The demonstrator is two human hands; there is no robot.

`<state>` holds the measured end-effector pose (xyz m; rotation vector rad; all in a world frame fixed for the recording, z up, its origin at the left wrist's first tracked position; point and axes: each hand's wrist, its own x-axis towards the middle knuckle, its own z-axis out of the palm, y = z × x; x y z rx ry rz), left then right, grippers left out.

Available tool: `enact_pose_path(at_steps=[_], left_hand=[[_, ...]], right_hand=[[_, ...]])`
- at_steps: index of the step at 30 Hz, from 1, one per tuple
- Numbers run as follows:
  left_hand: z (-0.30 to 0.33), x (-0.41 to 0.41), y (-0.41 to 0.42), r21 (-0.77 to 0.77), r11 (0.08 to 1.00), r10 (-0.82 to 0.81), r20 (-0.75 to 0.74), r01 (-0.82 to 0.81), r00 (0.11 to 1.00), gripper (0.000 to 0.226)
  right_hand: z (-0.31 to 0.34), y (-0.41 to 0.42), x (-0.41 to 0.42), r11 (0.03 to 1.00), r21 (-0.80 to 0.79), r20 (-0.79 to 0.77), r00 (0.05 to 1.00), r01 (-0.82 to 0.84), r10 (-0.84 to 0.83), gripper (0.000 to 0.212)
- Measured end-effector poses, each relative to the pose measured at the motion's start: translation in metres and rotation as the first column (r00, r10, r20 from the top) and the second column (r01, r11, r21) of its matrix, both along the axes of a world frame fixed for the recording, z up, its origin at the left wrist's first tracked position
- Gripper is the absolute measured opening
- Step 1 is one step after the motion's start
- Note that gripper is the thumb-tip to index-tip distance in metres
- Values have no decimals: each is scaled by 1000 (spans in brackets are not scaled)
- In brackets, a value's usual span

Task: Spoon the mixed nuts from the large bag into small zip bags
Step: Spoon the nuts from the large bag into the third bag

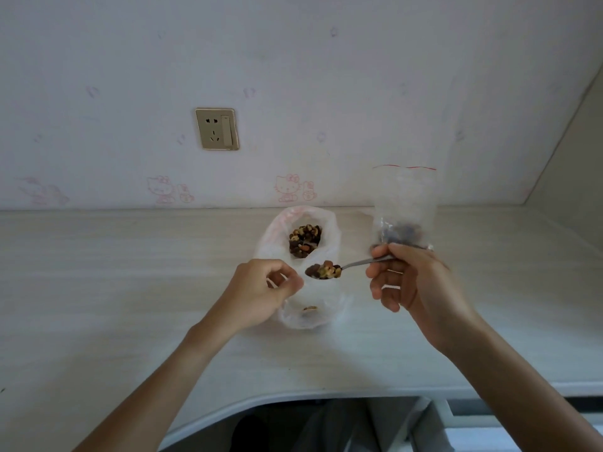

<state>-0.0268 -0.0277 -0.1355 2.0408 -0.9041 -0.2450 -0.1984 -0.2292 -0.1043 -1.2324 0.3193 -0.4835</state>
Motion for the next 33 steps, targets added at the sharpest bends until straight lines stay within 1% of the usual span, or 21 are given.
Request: enact_pose_path(at_steps=[2,4,6,7,8,9,11,12,13,14,15,16,17,18,20,21,23,25,28,31,33], left_hand=[[1,4,-6,23,1000,14,0,-14,1000,8],[0,8,-10,41,999,29,-2,-28,1000,8],[-2,10,-13,53,997,47,5,-47,999,8],[-2,10,-14,61,997,53,15,-53,999,8],[-3,11,-15,66,996,55,27,-56,998,9],[-4,11,-15,69,996,56,42,-59,998,10],[-5,13,-15,81,995,57,85,-64,995,12],[-5,14,-15,93,993,55,116,-66,992,12],[-5,14,-15,107,992,53,152,-70,987,12],[-5,15,-14,121,990,53,186,-76,981,12],[-4,15,-13,133,988,53,213,-83,976,12],[-3,15,-12,138,987,54,227,-87,972,12],[-3,15,-11,137,987,56,230,-89,972,11],[-2,15,-10,131,987,61,231,-93,971,10],[0,15,-9,131,985,75,257,-112,964,14],[1,14,-7,130,983,88,273,-128,958,18],[4,14,-6,111,981,119,288,-156,950,24],[7,16,-4,77,982,145,292,-175,945,27],[11,25,-4,-13,975,214,304,-220,928,26],[11,38,-7,-102,944,330,316,-314,889,27],[9,48,-12,-100,920,391,324,-380,862,35]], right_hand=[[-1,3,-4,998,-58,-18,1000,-7,6,33],[-3,5,-7,987,-158,-46,999,9,-16,34],[-4,8,-8,953,-302,-59,998,14,-33,34],[-5,9,-9,919,-394,-60,998,7,-33,33],[-5,10,-10,865,-502,-63,998,-4,-32,32],[-6,10,-11,780,-625,-68,997,-17,-33,31],[-7,9,-15,531,-846,-86,996,-56,-31,32],[-6,8,-18,398,-915,-86,996,-70,-23,36],[-5,7,-20,289,-955,-76,997,-70,-10,39],[-3,5,-21,225,-972,-65,998,-65,7,39],[-3,4,-21,220,-974,-55,998,-59,25,37],[-3,3,-20,267,-962,-46,998,-55,42,35],[-3,2,-18,355,-934,-29,998,-48,58,31],[-4,1,-15,463,-885,-2,998,-34,69,28],[-6,-1,-8,685,-728,74,997,27,39,29],[-6,-2,-4,773,-632,96,995,55,8,31],[-7,-5,4,890,-446,97,994,91,-53,32],[-9,-7,13,948,-299,67,994,107,-91,32],[-11,-10,28,975,-182,43,992,128,-123,30],[-9,-12,46,972,-172,42,987,158,-153,29],[-8,-12,58,958,-225,23,984,179,-179,28]])
